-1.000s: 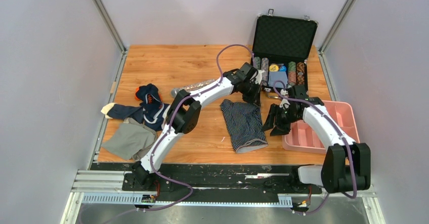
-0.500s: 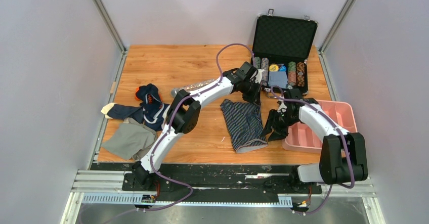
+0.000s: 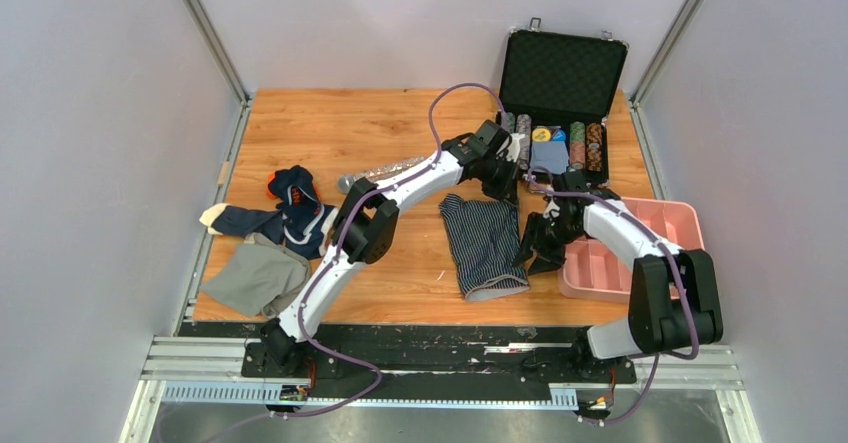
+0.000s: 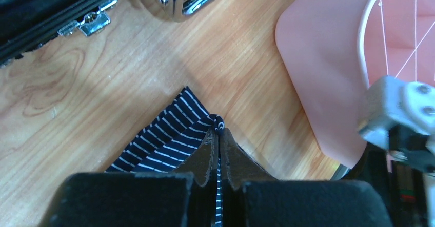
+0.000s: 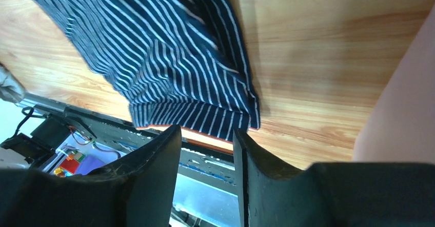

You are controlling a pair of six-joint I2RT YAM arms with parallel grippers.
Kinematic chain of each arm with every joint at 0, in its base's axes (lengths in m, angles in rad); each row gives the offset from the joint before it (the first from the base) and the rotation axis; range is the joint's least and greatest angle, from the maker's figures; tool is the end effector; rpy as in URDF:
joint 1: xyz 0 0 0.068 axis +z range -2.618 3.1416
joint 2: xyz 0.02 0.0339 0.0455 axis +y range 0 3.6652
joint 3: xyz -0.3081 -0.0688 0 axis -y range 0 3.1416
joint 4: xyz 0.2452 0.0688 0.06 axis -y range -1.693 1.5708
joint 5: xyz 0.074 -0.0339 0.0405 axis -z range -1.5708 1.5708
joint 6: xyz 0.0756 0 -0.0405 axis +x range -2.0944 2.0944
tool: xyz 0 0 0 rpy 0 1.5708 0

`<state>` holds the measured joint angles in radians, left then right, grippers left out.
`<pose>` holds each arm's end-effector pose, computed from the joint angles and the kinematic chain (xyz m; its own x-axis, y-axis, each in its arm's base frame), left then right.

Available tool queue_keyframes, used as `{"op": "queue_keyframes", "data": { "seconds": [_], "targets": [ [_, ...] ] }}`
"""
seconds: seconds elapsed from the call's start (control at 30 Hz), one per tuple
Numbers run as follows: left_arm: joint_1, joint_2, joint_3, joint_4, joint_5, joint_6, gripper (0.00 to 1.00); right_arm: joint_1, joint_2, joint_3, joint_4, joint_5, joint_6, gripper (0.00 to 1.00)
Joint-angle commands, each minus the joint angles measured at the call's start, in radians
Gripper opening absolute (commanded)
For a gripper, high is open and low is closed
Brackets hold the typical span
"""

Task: Roll the underwear
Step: Fold the underwear at the center of the board.

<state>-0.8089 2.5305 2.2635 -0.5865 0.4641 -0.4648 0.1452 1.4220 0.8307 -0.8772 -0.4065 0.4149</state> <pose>0.4020 -0.4703 0.1767 -0.8461 0.3061 -0.4364 0.5267 0.6059 -0.5962 0.2193 0.0623 0.1886 -0.9705 0.2323 0.0651 0.2386 0.8844 0.4011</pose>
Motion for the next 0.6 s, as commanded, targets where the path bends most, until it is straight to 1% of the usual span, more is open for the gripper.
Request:
{"op": "queue_keyframes", "data": {
  "seconds": [0.0,0.1,0.13,0.2,0.23,0.27,0.3,0.33,0.37,0.4,0.43,0.5,0.57],
  "targets": [
    [0.001,0.03,0.079,0.04,-0.013,0.015,0.0,0.002,0.071,-0.053,-0.056,0.083,0.082,0.42],
    [0.0,0.042,0.086,0.04,-0.031,0.016,0.0,0.005,0.077,-0.052,-0.057,0.087,0.084,0.41],
    [0.0,0.042,0.086,0.029,-0.04,0.017,0.02,0.004,0.076,-0.052,-0.058,0.088,0.084,0.41],
    [0.001,0.041,0.083,0.016,-0.067,0.023,0.09,0.004,0.073,-0.052,-0.057,0.088,0.084,0.41],
    [0.001,0.04,0.082,0.015,-0.068,0.024,0.15,0.004,0.068,-0.051,-0.055,0.088,0.083,0.41],
    [0.002,0.039,0.081,0.017,-0.063,0.026,0.17,0.004,0.064,-0.053,-0.053,0.086,0.082,0.41],
    [0.002,0.039,0.079,0.02,-0.051,0.024,0.24,0.005,0.058,-0.053,-0.052,0.086,0.082,0.41],
    [0.003,0.038,0.076,0.034,-0.039,0.018,0.28,0.004,0.052,-0.053,-0.052,0.085,0.082,0.41],
    [0.005,0.038,0.072,0.055,-0.01,0.014,0.37,0.004,0.046,-0.052,-0.049,0.086,0.082,0.41],
    [0.005,0.037,0.071,0.066,0.009,0.012,0.41,0.004,0.039,-0.051,-0.048,0.084,0.081,0.41],
    [0.005,0.035,0.073,0.089,0.048,0.014,0.48,0.004,0.032,-0.05,-0.045,0.081,0.078,0.41],
    [0.005,0.019,0.081,0.101,0.071,0.027,0.55,0.004,0.017,-0.04,-0.041,0.075,0.071,0.4],
    [0.009,-0.02,0.084,0.094,0.058,0.067,0.6,0.005,0.003,-0.016,-0.028,0.058,0.053,0.4]
  ]
}}
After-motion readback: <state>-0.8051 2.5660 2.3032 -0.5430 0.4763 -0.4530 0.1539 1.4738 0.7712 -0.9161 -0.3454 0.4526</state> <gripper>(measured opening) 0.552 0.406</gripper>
